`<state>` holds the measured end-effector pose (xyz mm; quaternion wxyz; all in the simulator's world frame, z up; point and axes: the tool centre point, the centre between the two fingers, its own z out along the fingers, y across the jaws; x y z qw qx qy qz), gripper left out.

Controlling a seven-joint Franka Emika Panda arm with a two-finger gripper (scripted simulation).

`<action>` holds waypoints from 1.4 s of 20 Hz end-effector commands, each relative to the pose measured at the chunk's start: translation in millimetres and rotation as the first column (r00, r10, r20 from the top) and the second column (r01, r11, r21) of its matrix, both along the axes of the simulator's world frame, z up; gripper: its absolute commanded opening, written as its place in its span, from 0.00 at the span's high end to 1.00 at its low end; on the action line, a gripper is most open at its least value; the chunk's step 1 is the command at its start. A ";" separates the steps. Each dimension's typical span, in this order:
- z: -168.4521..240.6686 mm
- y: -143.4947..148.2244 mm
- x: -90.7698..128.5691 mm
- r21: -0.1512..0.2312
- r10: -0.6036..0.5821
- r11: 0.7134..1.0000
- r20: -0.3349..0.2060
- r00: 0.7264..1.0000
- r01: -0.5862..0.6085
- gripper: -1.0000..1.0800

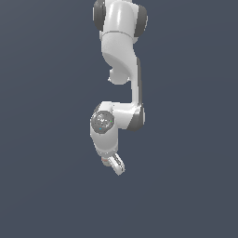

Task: Pick up the object and move it to a goal position.

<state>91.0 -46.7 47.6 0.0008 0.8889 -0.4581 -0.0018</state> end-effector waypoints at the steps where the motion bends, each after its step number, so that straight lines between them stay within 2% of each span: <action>1: 3.4 2.3 -2.5 0.000 0.000 1.000 0.003 1.000 0.000 1.00; 12: 23.9 24.2 -37.2 0.001 0.001 1.000 0.003 1.000 -0.001 1.00; 28: 81.1 85.0 -132.1 0.002 0.001 1.000 0.003 1.000 -0.001 1.00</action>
